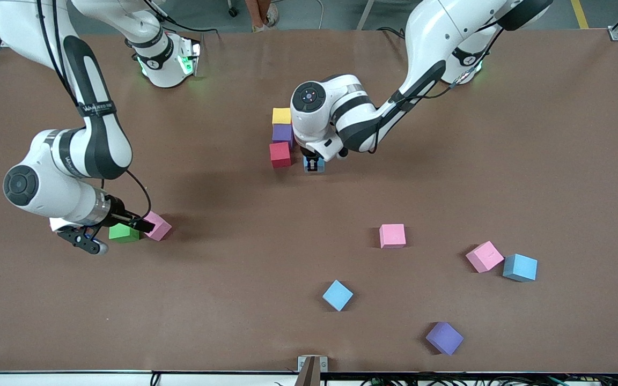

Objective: Arrange 11 blocks into digit 3
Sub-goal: 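Lower blue beside pink with the left gripper while the right gripper grasps lilac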

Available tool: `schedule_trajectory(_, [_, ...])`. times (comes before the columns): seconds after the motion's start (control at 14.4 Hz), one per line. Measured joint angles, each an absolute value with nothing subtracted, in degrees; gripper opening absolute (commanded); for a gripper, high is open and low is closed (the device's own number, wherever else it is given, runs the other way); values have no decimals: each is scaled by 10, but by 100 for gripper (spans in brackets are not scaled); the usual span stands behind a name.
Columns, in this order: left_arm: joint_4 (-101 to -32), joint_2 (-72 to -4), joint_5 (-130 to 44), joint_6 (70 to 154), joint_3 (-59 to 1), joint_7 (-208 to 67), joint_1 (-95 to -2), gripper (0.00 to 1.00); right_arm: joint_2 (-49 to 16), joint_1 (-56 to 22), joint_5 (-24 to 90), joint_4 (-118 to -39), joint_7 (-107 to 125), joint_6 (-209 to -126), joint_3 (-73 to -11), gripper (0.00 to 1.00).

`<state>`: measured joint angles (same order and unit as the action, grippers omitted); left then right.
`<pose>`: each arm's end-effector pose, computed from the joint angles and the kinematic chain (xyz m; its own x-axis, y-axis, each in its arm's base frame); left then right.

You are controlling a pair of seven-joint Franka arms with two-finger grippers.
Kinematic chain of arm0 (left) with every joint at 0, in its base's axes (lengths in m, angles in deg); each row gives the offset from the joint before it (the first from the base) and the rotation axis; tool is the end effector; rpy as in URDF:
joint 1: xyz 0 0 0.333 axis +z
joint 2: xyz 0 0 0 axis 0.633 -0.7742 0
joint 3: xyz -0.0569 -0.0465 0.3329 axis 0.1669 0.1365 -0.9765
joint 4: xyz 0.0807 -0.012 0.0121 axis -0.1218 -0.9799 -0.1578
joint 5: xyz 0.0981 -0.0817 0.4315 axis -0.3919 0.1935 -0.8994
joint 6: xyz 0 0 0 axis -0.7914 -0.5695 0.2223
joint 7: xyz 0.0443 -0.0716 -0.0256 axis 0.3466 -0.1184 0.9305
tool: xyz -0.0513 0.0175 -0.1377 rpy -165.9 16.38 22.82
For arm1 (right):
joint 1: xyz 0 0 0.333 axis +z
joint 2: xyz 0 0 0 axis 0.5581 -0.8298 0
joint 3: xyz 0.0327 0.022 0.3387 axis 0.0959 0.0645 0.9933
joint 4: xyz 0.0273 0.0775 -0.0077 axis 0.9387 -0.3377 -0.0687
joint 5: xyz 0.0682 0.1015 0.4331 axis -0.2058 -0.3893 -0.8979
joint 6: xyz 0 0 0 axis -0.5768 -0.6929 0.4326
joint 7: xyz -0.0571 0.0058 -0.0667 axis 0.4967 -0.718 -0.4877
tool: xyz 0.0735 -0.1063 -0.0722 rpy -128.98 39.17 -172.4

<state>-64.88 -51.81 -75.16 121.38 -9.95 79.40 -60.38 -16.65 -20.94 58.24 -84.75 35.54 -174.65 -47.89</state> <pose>0.4291 -0.5836 0.1955 0.0028 0.9998 -0.0177 0.9973 -0.0041 -0.0727 0.6809 0.0393 0.2514 0.8910 -0.4374 -0.1216 -0.4453 -0.8942 -0.0457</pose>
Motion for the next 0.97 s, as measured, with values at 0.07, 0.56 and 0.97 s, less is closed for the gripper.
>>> schedule_trajectory(0.07, [-650,-522,-752,1223,-100,796,-606,18,-175,-214,582,-845,355,-1747,-479,100])
schedule_trajectory(0.56, [-650,-547,-751,1253,-101,804,-632,18,-231,-214,582,-822,356,-1770,-468,100])
schedule_trajectory(0.97, [-650,-552,-749,1254,-126,805,-667,18,-245,-214,582,-822,356,-1775,-469,100])
